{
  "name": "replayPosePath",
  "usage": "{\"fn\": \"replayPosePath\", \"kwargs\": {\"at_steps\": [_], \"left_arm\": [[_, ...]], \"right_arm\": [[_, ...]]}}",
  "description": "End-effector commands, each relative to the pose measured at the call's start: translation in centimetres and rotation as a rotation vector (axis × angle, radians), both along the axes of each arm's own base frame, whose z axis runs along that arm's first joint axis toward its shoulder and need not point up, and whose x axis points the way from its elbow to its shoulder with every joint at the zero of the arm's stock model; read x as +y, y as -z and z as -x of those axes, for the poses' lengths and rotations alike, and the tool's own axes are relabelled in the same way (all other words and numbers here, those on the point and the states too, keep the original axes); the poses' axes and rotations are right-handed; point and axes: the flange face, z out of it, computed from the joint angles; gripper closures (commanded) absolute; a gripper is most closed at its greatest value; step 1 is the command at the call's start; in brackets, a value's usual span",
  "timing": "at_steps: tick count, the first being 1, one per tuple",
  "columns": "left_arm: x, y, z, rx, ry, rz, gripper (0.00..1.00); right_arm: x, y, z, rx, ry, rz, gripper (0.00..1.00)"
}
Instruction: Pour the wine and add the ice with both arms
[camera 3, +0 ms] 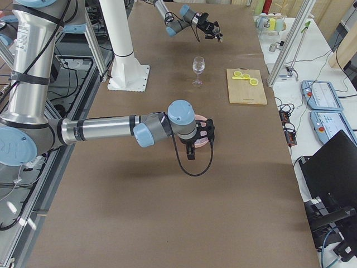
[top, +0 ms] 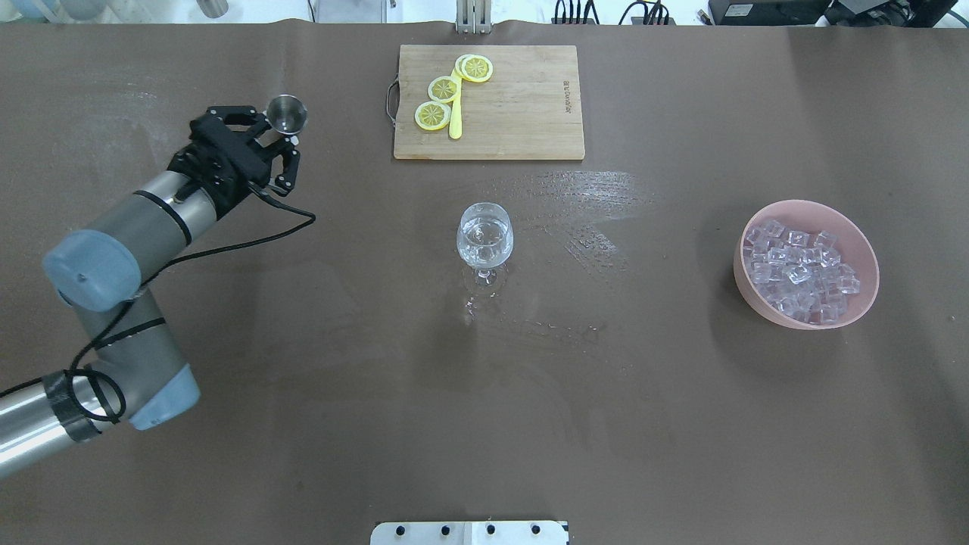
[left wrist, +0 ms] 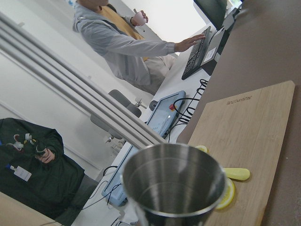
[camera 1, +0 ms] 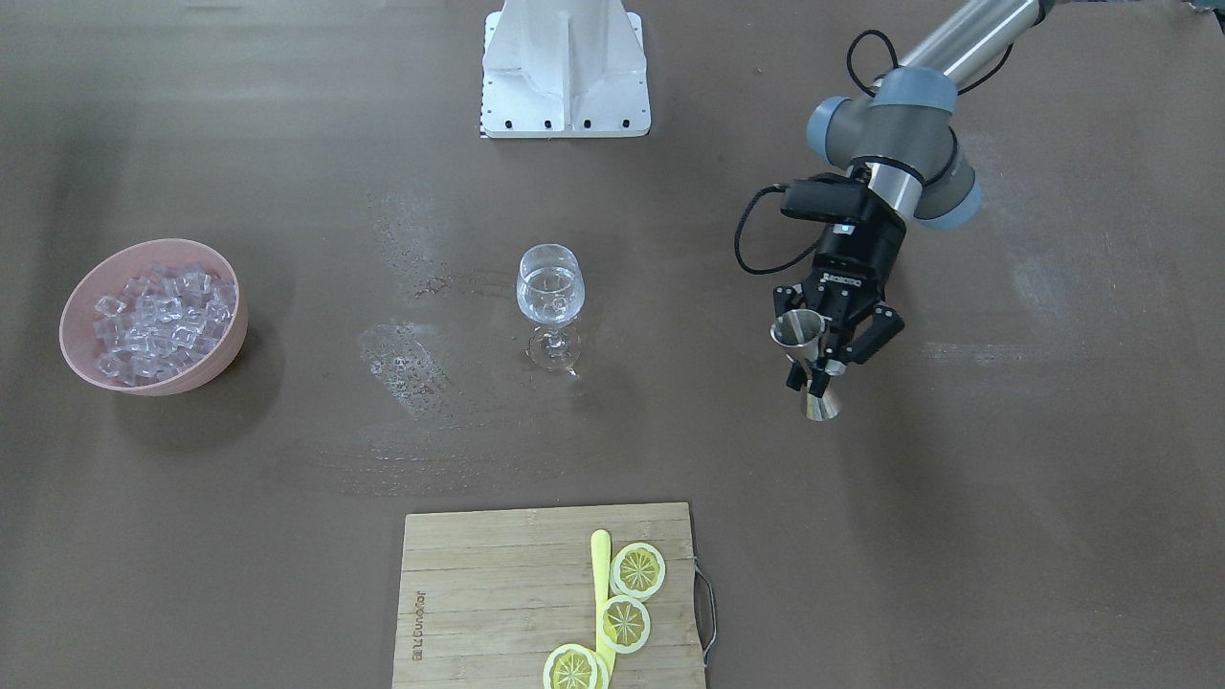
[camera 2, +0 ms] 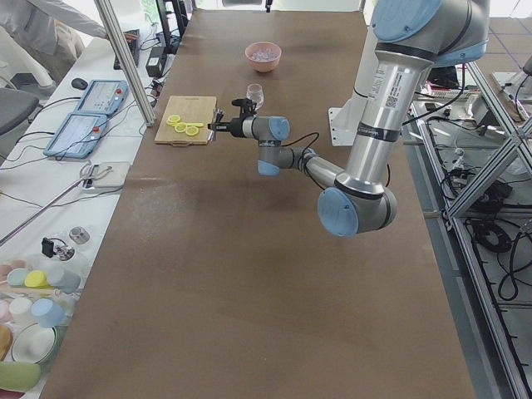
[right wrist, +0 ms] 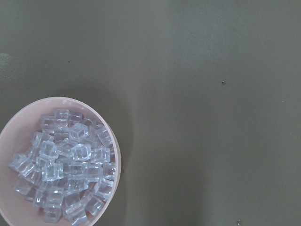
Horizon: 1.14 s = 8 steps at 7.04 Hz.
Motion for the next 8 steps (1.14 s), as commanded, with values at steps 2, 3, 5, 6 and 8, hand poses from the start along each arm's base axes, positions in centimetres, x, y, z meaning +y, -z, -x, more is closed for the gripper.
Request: {"fn": "replayPosePath", "kwargs": {"at_steps": [2, 3, 5, 6, 8], "left_arm": [[1.2, -15.6, 8.9, 0.281, 0.022, 0.385, 1.00], [2.9, -19.3, 9.9, 0.374, -0.041, 0.406, 1.00], [4.0, -23.2, 10.9, 0.347, -0.033, 0.437, 1.00], [4.1, -24.8, 11.0, 0.316, -0.023, 0.450, 1.00], [4.5, -25.7, 11.3, 0.307, -0.014, 0.456, 1.00]], "right_arm": [[-2.0, 3.6, 6.3, 0.064, 0.095, -0.105, 0.00], [-2.9, 4.8, 8.3, 0.082, 0.117, -0.140, 0.00], [-4.9, 6.6, 12.6, 0.086, 0.125, -0.138, 0.00], [-5.7, 7.0, 13.4, 0.082, 0.130, -0.145, 0.00], [-5.5, 7.3, 14.0, 0.072, 0.125, -0.125, 0.00]]}}
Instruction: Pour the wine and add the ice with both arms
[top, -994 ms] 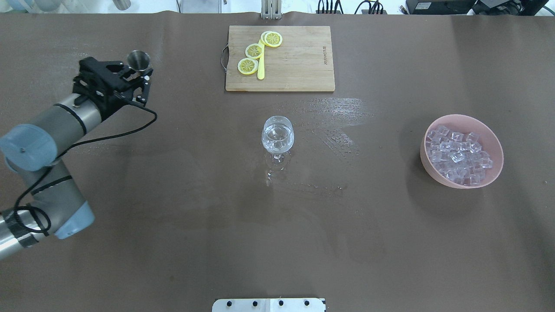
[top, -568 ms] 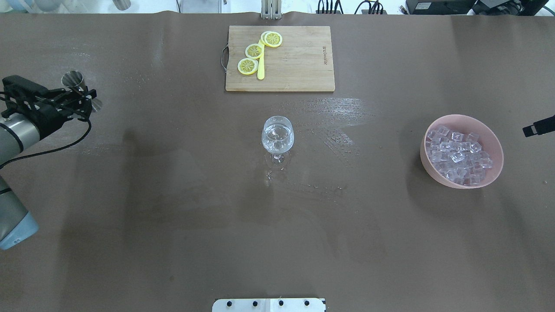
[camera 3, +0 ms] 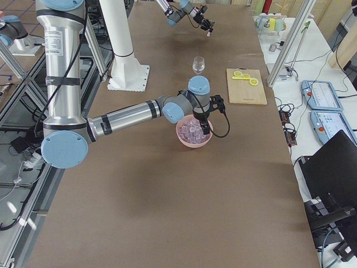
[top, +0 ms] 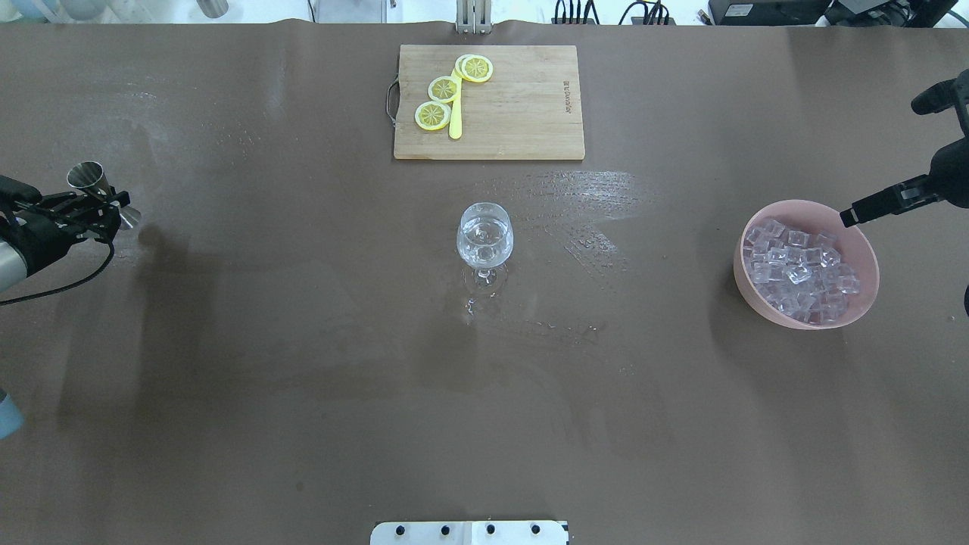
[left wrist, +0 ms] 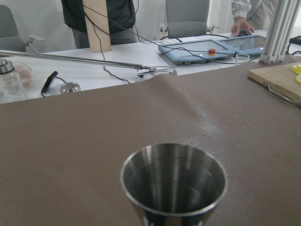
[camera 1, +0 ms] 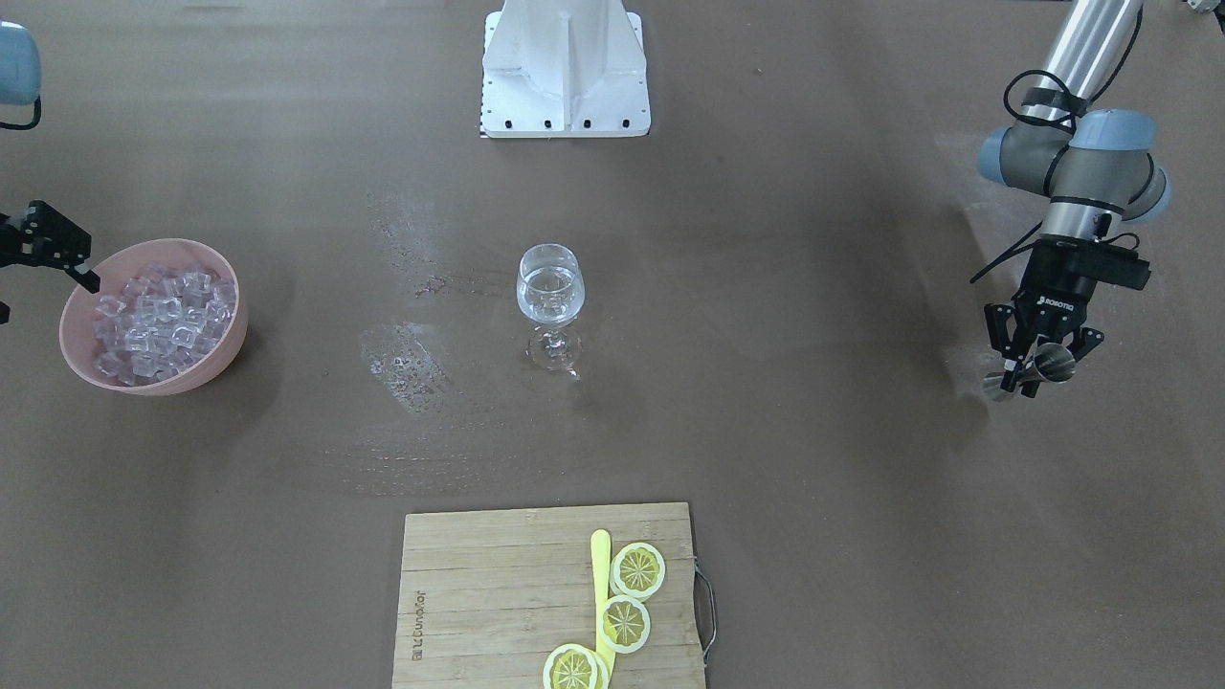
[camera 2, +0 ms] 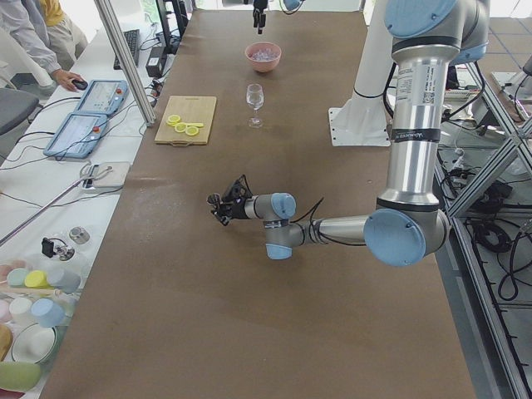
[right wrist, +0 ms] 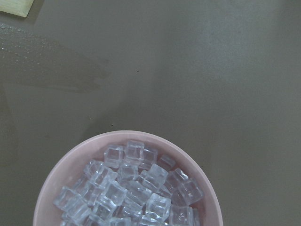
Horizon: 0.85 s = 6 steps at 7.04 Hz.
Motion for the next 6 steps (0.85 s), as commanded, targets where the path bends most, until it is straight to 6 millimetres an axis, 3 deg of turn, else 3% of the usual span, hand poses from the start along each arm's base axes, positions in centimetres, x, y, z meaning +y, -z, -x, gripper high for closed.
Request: {"fn": "replayPosePath", "kwargs": {"at_steps": [1, 2, 3, 4, 6], "left_arm": [[0.3, -1.0, 0.3, -0.013, 0.003, 0.011, 1.00], [0.4, -1.5, 0.3, -0.018, -0.001, 0.018, 0.89], [0.4, -1.5, 0.2, -0.019, -0.003, 0.018, 0.70], [0.4, -1.4, 0.2, -0.010, -0.001, 0.019, 0.02], [2.0, -2.6, 1.7, 0.002, -0.004, 0.011, 0.02]], "right_arm": [[0.1, 0.4, 0.8, -0.006, 0.004, 0.006, 0.00], [0.3, 0.4, 1.2, -0.006, 0.007, 0.013, 0.00], [0.3, 0.6, 1.2, -0.009, 0.003, 0.014, 0.00], [0.3, 0.7, 1.2, -0.011, 0.001, 0.015, 0.00], [0.4, 1.0, 1.2, -0.017, 0.003, 0.012, 0.00]]}}
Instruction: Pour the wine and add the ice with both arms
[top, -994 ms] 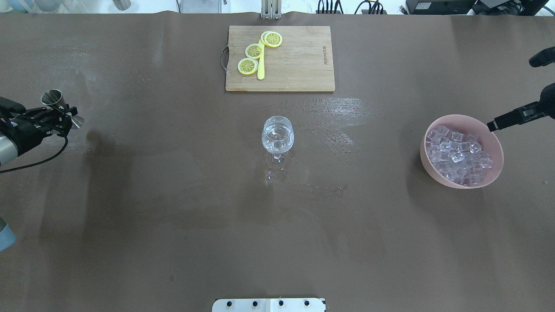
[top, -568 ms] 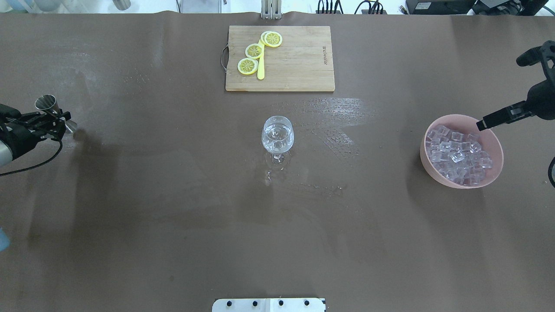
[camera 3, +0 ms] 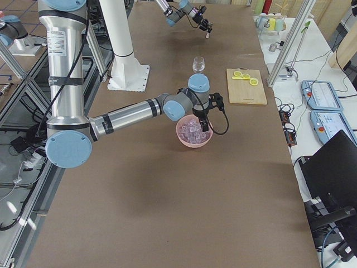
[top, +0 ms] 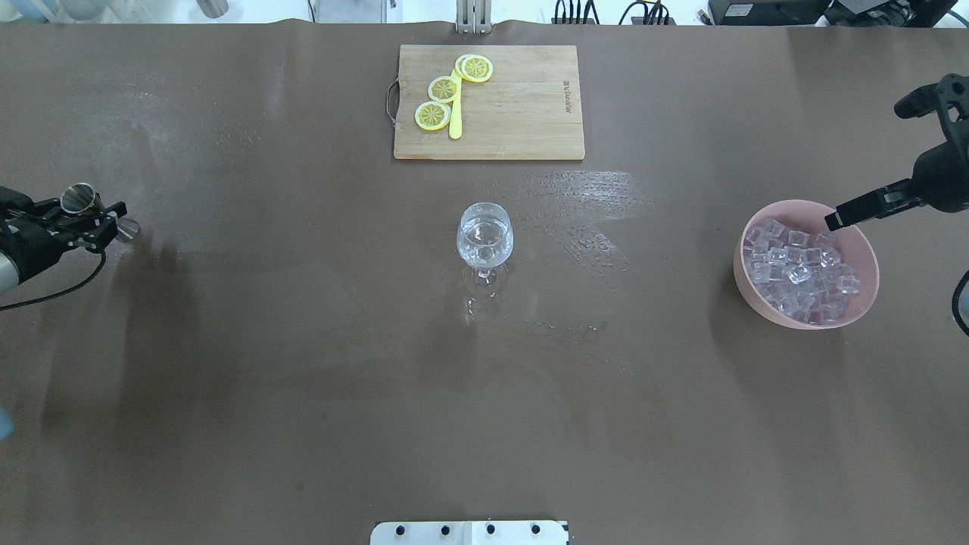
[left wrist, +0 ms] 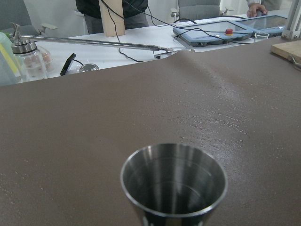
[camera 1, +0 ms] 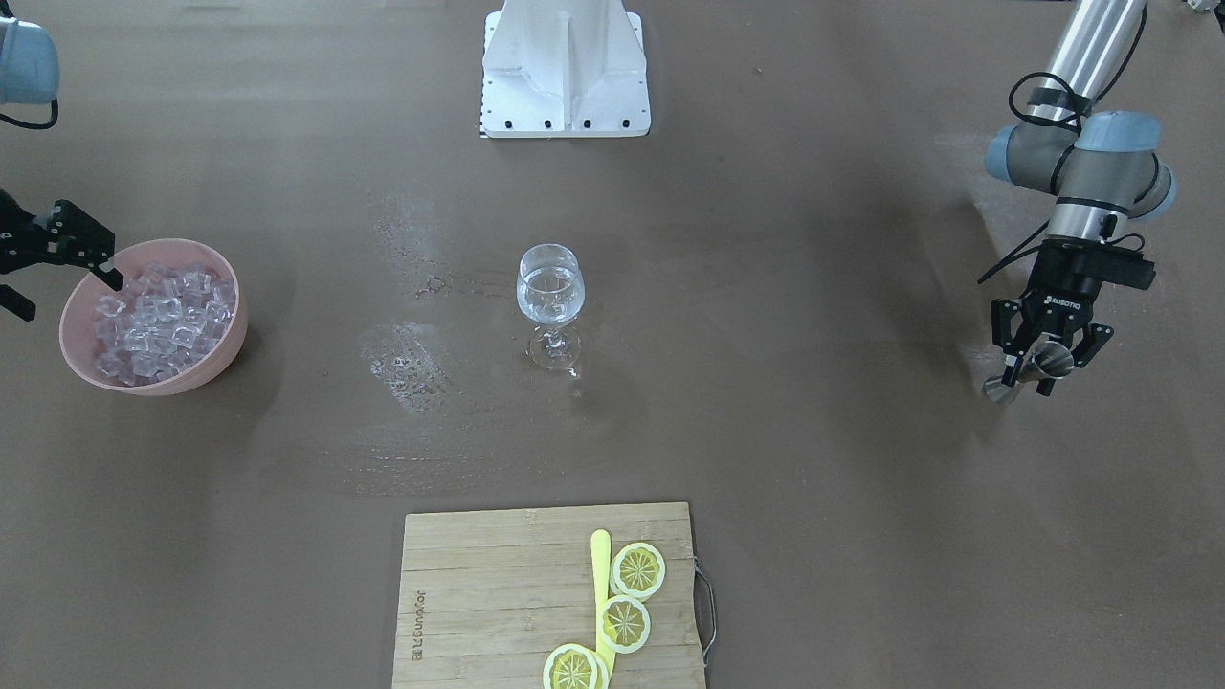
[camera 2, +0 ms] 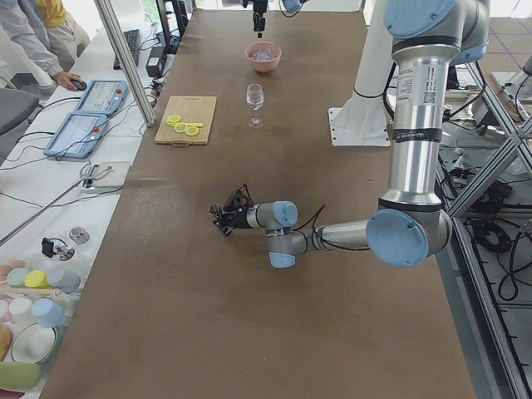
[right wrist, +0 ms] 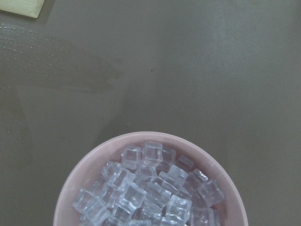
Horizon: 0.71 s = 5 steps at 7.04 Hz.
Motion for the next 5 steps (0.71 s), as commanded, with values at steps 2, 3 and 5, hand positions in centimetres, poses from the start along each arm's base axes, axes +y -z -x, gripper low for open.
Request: {"fn": "replayPosePath", "kwargs": {"at_steps": [2, 3, 5], "left_arm": [[4.5, -3.7, 4.7, 0.003, 0.000, 0.002, 0.02], [6.1, -4.6, 6.3, 0.009, -0.005, 0.000, 0.02], [7.7, -4.8, 7.4, 0.035, -0.052, -0.011, 0.02]], "right_arm": [[-0.2, 0.6, 0.2, -0.008, 0.004, -0.008, 0.00], [-0.3, 0.7, 0.2, -0.011, -0.001, -0.001, 0.00], [-0.4, 1.0, 0.3, -0.014, -0.002, -0.006, 0.00]]}}
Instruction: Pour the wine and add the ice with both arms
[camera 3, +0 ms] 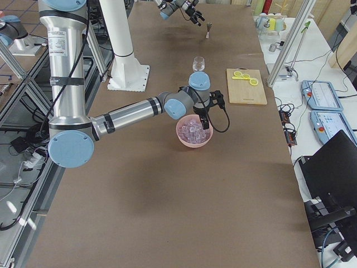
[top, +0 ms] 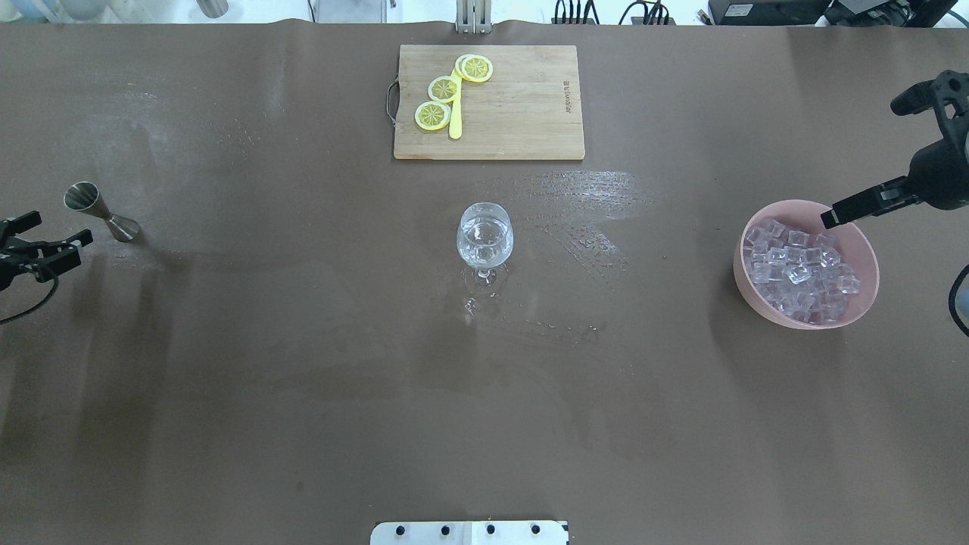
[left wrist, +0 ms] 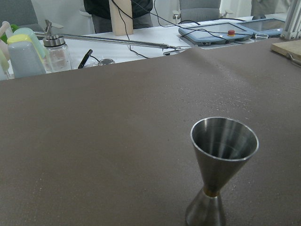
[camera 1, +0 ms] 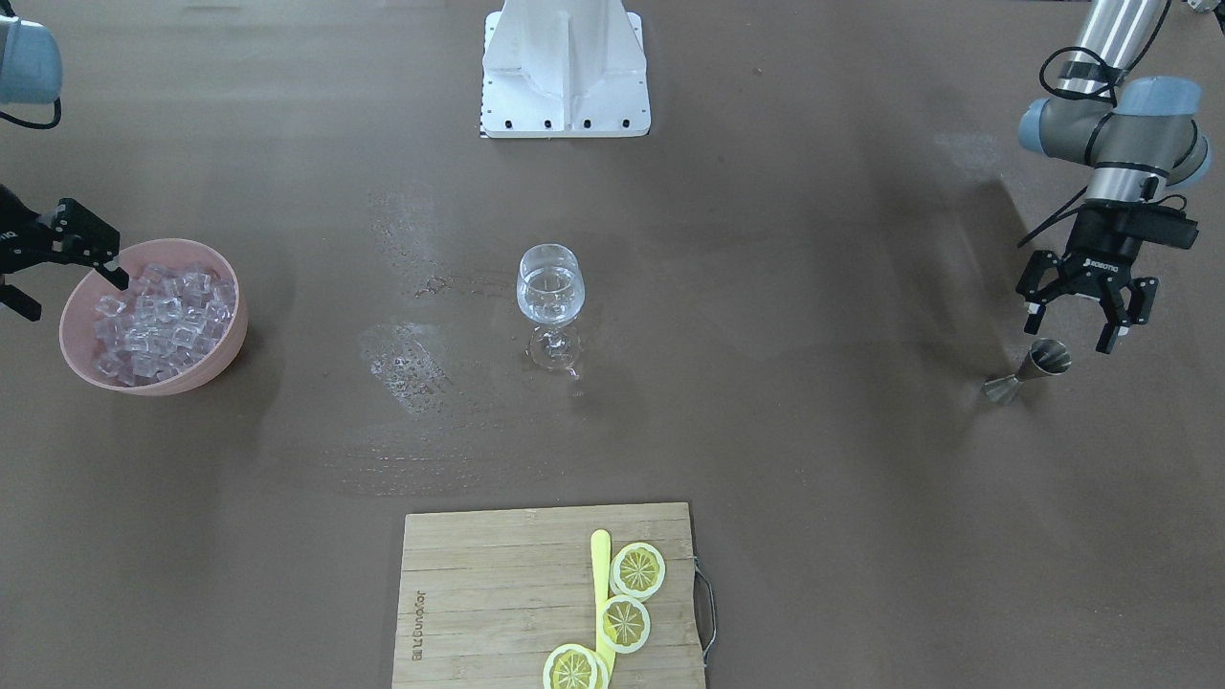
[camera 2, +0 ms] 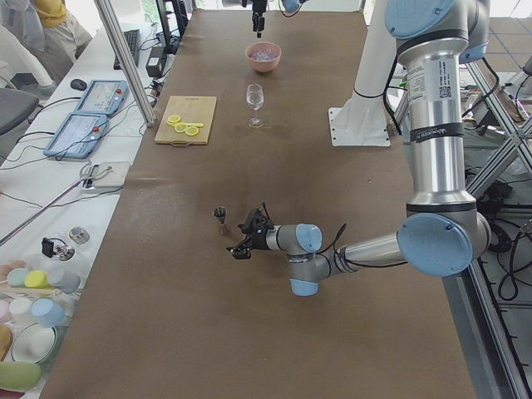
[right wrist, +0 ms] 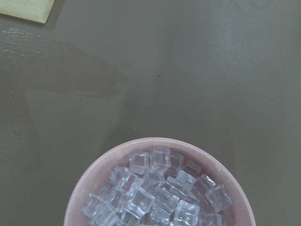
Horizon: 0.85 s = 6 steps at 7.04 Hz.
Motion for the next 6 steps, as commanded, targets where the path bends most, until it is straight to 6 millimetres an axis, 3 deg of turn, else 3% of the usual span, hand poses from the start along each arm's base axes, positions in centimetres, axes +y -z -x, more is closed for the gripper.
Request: {"fn": "replayPosePath", "kwargs": {"at_steps": [1, 2, 4, 6], "left_arm": [[0.8, -0.5, 1.3, 0.005, -0.038, 0.023, 0.02], [-1.6, -0.8, 2.3, -0.029, -0.007, 0.109, 0.02], [-9.7, 1.5, 6.3, 0.017, -0.086, 0.321, 0.02], [-21.1, 7.9, 9.1, 0.027, -0.110, 0.563, 0.02]], "right_arm": [[-0.1, 0.3, 0.2, -0.003, -0.003, 0.000, 0.00], [-0.6, 1.4, 1.1, -0.015, -0.039, 0.033, 0.00], [-0.7, 3.3, 3.6, -0.018, -0.064, 0.041, 0.00], [-0.3, 3.9, 6.7, 0.017, -0.068, 0.014, 0.00]]}}
